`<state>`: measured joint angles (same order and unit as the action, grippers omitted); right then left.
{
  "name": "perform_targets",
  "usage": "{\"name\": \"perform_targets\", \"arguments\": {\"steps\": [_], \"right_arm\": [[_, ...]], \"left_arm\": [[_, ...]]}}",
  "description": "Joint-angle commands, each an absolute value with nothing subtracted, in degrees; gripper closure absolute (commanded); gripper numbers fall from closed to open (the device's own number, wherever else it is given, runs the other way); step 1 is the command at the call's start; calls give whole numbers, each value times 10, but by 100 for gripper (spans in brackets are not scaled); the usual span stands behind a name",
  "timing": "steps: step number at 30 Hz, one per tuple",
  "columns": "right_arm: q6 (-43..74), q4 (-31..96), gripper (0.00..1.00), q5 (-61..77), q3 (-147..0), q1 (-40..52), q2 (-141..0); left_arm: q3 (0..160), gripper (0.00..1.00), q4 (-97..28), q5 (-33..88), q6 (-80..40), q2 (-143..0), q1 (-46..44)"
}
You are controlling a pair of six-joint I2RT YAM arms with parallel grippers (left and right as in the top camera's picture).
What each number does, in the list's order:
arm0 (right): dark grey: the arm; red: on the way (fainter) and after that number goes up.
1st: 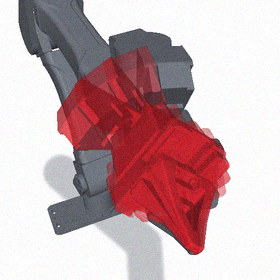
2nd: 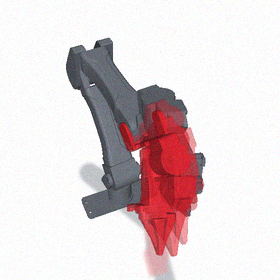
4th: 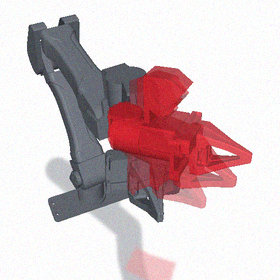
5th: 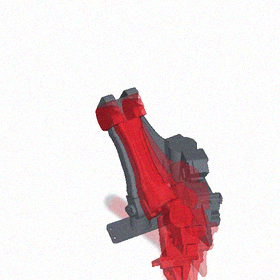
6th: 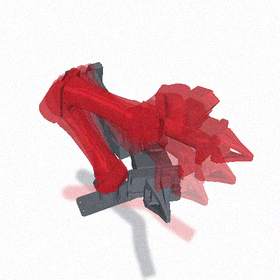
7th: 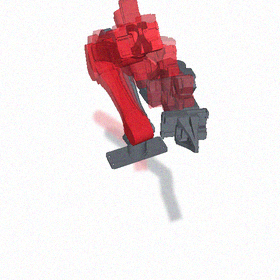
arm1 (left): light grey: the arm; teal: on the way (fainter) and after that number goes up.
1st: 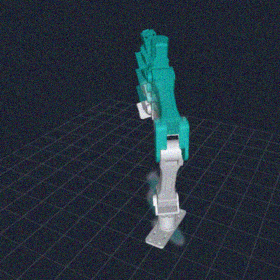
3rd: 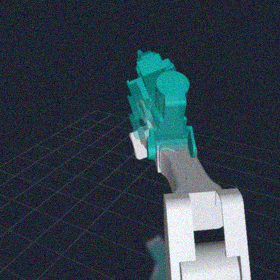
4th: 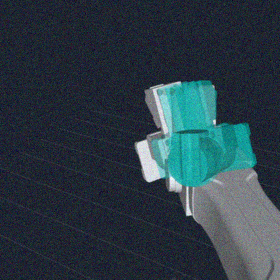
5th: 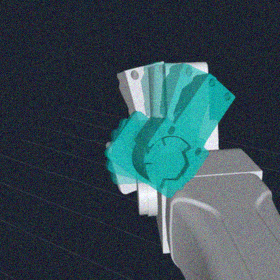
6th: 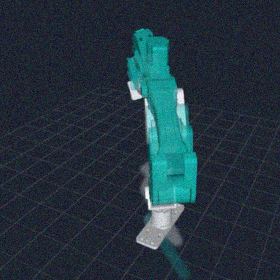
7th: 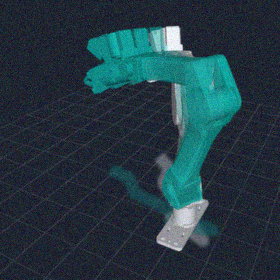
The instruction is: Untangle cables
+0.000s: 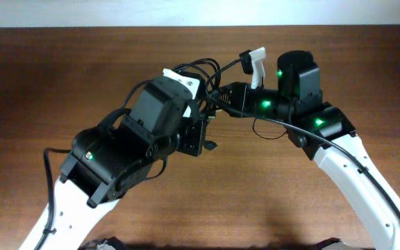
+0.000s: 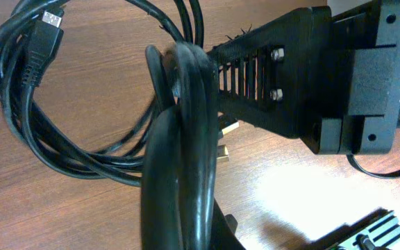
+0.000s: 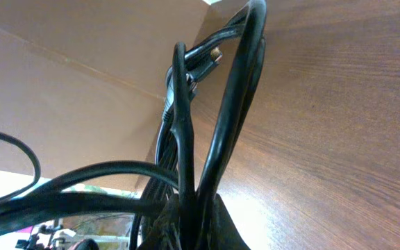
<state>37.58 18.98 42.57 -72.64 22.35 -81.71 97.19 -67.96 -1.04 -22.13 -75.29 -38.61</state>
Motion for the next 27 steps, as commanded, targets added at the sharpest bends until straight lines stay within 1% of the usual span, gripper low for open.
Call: {"name": "perform_targets", "arguments": {"steps": [1,2,3,5,11,13,14,15,17,18,21,24,26,27], "right_arm": [[380,181,96,341,-736,209,-821],[378,179,96,333,-736,186,-821],[378,179,96,334,-736,121,-821],[378,179,96,341,-736,78,-821],[378,180,96,343,-736,-30,-821],[377,179,95,384,-736,-46,-821],[377,179,45,438,-736,-45,-821],[377,180,23,492,-736,-40,-821],[378,180,13,628,-736,-14,-821],[378,180,12,672,-736,3,-821],[405,180,12,717,-736,61,-821],[411,182,12,720,-736,114,-821],[441,186,21,713,-736,152,-821],[440,186,30,714,-736,166,-821]], "left_arm": [[982,100,-683,7,-205,-705,-389],[982,100,-683,7,-200,-689,-389],[982,100,-687,0,-197,-661,-389],[982,100,-691,-6,-197,-644,-389],[982,100,-700,-29,-197,-638,-389],[982,100,-707,-32,-197,-638,-389],[982,100,-707,-32,-197,-639,-389],[982,100,-707,-32,-187,-640,-389],[982,100,-717,-32,-130,-646,-389],[982,100,-722,-23,-107,-651,-389],[982,100,-725,44,-11,-674,-389],[982,100,-718,44,29,-695,-389],[982,100,-703,44,74,-702,-390],[982,100,-691,43,87,-701,-390]]}}
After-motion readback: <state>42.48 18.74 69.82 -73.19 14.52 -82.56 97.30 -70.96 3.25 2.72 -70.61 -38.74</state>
